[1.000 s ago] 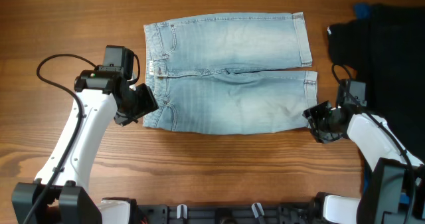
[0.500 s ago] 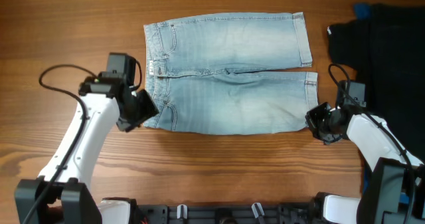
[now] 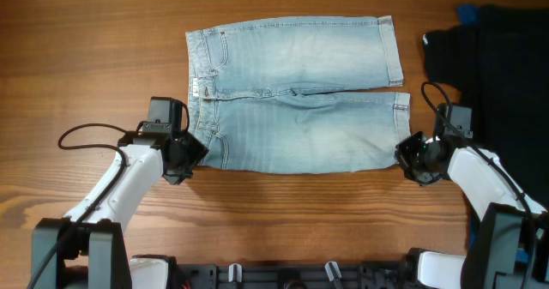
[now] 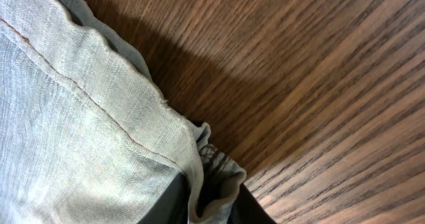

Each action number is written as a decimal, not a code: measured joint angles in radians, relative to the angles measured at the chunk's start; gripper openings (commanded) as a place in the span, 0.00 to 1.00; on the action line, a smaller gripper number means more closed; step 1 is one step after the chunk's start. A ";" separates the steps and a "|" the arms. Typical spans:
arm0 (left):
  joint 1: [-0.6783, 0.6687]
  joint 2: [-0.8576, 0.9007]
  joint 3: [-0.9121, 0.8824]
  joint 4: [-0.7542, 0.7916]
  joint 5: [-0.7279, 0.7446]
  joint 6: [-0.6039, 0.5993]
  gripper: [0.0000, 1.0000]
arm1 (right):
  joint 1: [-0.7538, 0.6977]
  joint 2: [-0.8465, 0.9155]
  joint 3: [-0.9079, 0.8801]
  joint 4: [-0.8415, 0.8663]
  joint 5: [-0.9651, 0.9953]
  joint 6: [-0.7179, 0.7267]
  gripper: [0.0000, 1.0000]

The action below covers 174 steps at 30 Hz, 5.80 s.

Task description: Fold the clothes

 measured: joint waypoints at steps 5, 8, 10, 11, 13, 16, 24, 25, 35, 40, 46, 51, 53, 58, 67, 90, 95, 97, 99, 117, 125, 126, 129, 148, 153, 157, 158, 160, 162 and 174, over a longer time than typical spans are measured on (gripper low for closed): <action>0.000 0.001 0.000 0.021 0.000 -0.005 0.56 | 0.000 0.000 -0.004 0.002 0.000 0.000 0.21; 0.000 0.032 -0.024 0.057 0.000 -0.014 0.56 | 0.000 0.000 -0.004 0.002 0.000 0.000 0.21; 0.000 0.042 -0.028 0.081 0.000 -0.019 0.47 | 0.000 0.000 -0.004 0.004 0.000 0.000 0.22; 0.000 0.042 -0.028 0.084 0.000 -0.022 0.35 | 0.000 0.000 -0.004 0.004 0.000 0.000 0.23; 0.000 0.046 -0.032 0.102 0.000 -0.025 0.06 | 0.000 0.000 -0.004 0.005 0.000 0.000 0.23; -0.002 0.049 -0.031 0.115 0.004 -0.026 0.04 | 0.000 0.000 -0.006 0.017 0.000 -0.019 0.04; -0.002 -0.056 -0.026 -0.042 0.005 0.090 0.04 | 0.000 0.001 0.065 -0.113 0.016 -0.170 0.04; -0.002 -0.089 -0.024 -0.056 0.005 0.108 0.04 | 0.000 0.001 0.096 -0.151 0.020 -0.184 0.04; -0.007 -0.209 0.174 -0.491 0.040 0.156 0.04 | 0.003 0.006 0.491 -0.555 0.044 -0.375 0.04; -0.008 -0.213 0.403 -0.599 0.042 0.168 0.04 | 0.011 0.006 0.661 -0.573 0.014 -0.433 0.04; -0.008 -0.212 0.429 -0.499 0.003 0.172 0.04 | 0.095 0.006 0.730 -0.351 -0.005 -0.445 0.04; -0.008 -0.212 0.430 -0.374 -0.079 0.179 0.04 | 0.145 0.022 0.731 -0.213 -0.004 -0.406 0.04; -0.008 -0.209 0.430 -0.299 -0.108 0.179 0.04 | 0.145 0.064 0.732 -0.189 -0.004 -0.394 0.04; 0.008 -0.108 0.430 -0.199 -0.134 0.179 0.04 | 0.149 0.214 0.732 -0.082 -0.010 -0.378 0.04; 0.175 0.090 0.431 -0.121 -0.100 0.163 0.04 | 0.221 0.303 0.732 0.043 -0.063 -0.354 0.04; 0.185 0.365 0.433 0.293 -0.090 0.158 0.56 | 0.280 0.595 0.735 0.431 0.025 -0.233 0.58; 0.190 0.370 0.439 0.421 -0.050 0.254 0.78 | 0.277 0.610 0.753 0.612 -0.043 -0.309 0.72; 0.190 0.340 0.457 0.413 -0.013 0.297 0.74 | 0.262 0.610 0.821 0.576 -0.143 -0.362 0.72; 0.190 0.262 0.471 0.394 0.005 0.317 0.20 | 0.241 0.610 0.921 0.405 -0.218 -0.414 0.51; 0.043 0.512 0.506 0.401 0.016 0.430 0.04 | 0.269 0.589 0.707 -0.074 -0.085 -0.557 0.04; 0.072 0.514 0.506 0.435 -0.026 0.433 0.04 | 0.274 0.561 0.698 -0.260 -0.042 -0.484 0.04; 0.072 0.509 0.506 0.432 -0.026 0.433 0.04 | 0.274 0.561 0.698 -0.282 -0.040 -0.477 0.04; 0.072 0.468 0.506 0.427 -0.026 0.433 0.04 | 0.274 0.555 0.696 -0.340 -0.035 -0.455 0.04; -0.027 0.381 0.513 0.377 0.054 0.511 0.04 | 0.274 0.380 0.649 0.170 0.043 -0.591 0.04; -0.027 0.509 0.513 0.488 0.025 0.523 0.04 | 0.274 0.605 0.647 0.459 0.050 -0.618 0.04; -0.027 0.584 0.513 0.555 -0.022 0.586 0.05 | 0.274 0.664 0.653 0.507 0.050 -0.626 0.05; -0.027 0.597 0.513 0.569 -0.025 0.593 0.04 | 0.274 0.664 0.654 0.507 0.050 -0.632 0.05; -0.027 0.618 0.512 0.632 -0.027 0.614 0.04 | 0.274 0.664 0.654 0.510 0.050 -0.647 0.05; -0.027 0.610 0.513 0.674 -0.030 0.632 0.06 | 0.274 0.645 0.653 0.502 0.050 -0.666 0.09; 0.019 0.271 0.567 0.149 -0.056 0.653 0.18 | 0.274 0.143 0.645 -0.220 0.036 -0.627 0.08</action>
